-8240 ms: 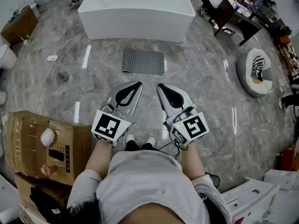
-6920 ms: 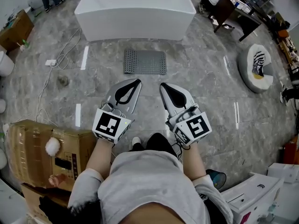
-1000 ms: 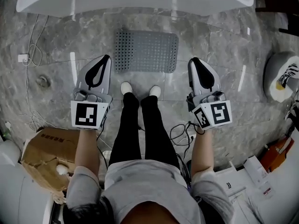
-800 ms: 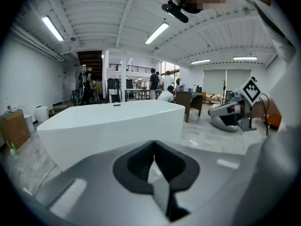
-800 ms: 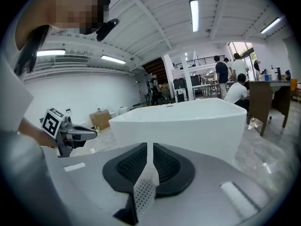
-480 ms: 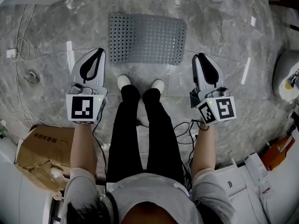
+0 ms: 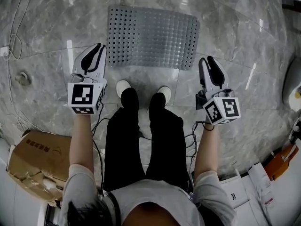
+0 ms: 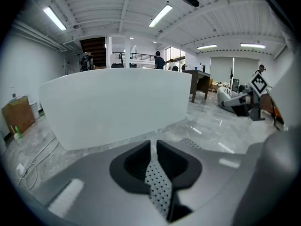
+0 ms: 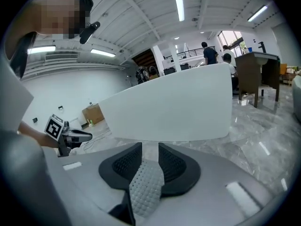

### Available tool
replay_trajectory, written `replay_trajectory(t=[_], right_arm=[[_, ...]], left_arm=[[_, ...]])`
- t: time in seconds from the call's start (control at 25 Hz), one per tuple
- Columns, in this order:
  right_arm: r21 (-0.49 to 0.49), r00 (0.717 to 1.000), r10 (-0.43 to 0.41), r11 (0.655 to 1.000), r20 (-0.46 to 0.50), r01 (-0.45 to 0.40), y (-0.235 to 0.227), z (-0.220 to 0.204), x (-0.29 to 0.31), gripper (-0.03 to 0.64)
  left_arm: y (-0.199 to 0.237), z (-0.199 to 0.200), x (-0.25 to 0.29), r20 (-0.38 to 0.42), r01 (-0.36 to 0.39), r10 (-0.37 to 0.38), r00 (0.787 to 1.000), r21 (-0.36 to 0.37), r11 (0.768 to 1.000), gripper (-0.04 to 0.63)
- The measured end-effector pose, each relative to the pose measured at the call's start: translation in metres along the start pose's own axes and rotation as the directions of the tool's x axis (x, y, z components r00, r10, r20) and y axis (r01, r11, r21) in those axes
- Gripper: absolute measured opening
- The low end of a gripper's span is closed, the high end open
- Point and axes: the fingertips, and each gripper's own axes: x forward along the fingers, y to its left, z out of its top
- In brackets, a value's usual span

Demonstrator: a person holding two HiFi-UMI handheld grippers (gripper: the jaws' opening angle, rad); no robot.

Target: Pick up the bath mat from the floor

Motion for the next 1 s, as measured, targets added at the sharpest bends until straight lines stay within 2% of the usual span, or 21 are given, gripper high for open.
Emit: replay_trajectory(t=[0.24, 0.48, 0.68, 1.0], right_arm=[[-0.009, 1.0, -0.015, 1.0, -0.003, 0.015, -0.029, -0.064, 0.039, 0.127], [-0.03, 1.0, -0.031, 0.999, 0.001, 0.031, -0.061, -0.116, 0.079, 0.14], [-0.036, 0.999, -0.043, 0.998, 0.014, 0.043, -0.083, -0.145, 0.106, 0.15], [-0.022, 0.998, -0.061, 0.998, 0.004, 0.062, -0.103, -0.177, 0.138, 0.173]], left_arm=[[0.009, -0.075, 0.051, -0.041, -0.004, 0.003, 0.999, -0.02, 1.0, 0.087], [0.027, -0.129, 0.103, -0.051, -0.032, 0.029, 0.998, -0.042, 0.999, 0.117], [0.034, -0.167, 0.131, -0.065, -0.051, 0.049, 0.997, -0.027, 0.998, 0.126], [0.045, -0.218, 0.164, -0.139, -0.05, 0.046, 0.989, -0.027, 0.998, 0.135]])
